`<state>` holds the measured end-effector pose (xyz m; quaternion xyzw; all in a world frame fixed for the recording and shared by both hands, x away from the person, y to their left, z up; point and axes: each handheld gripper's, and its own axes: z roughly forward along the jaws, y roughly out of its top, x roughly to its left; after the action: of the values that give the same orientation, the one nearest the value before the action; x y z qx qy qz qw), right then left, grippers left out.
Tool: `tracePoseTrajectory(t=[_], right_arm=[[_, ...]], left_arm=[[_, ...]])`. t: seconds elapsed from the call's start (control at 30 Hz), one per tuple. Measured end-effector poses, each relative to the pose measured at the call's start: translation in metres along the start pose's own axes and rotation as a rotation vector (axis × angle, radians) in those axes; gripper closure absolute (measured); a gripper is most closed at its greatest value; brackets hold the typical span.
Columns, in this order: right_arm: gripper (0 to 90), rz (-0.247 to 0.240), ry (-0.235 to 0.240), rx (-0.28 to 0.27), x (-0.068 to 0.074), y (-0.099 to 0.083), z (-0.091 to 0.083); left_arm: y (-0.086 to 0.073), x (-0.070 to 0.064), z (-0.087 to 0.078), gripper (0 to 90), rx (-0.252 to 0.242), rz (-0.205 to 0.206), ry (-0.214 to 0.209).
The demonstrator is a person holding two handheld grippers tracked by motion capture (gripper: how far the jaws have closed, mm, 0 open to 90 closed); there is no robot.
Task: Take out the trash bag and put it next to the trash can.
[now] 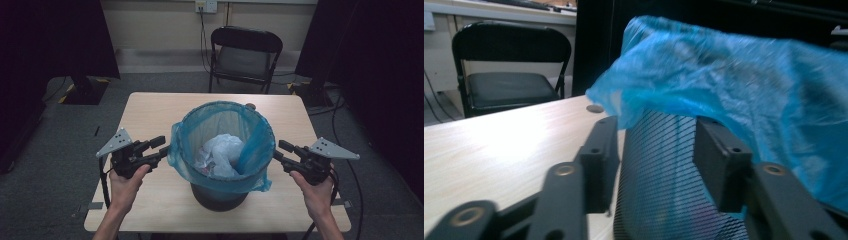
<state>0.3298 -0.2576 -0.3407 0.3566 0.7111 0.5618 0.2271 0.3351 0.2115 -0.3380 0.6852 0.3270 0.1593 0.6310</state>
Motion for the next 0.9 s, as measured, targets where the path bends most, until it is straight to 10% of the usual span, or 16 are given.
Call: tracePoseTrajectory(t=[0.43, 0.77, 0.9], right_arm=[[58.5, 0.022, -0.019, -0.070, -0.005, 0.019, -0.009], [53.5, 0.032, 0.003, -0.127, 0.000, 0.043, -0.007], [49.2, 0.034, 0.021, -0.132, 0.001, 0.045, -0.008]], left_arm=[[0.027, -0.007, -0.012, 41.6, -0.087, -0.042, -0.015], [0.035, -0.016, 0.010, 21.6, -0.019, -0.021, -0.050], [0.033, -0.017, 0.018, 31.8, -0.007, 0.008, -0.056]])
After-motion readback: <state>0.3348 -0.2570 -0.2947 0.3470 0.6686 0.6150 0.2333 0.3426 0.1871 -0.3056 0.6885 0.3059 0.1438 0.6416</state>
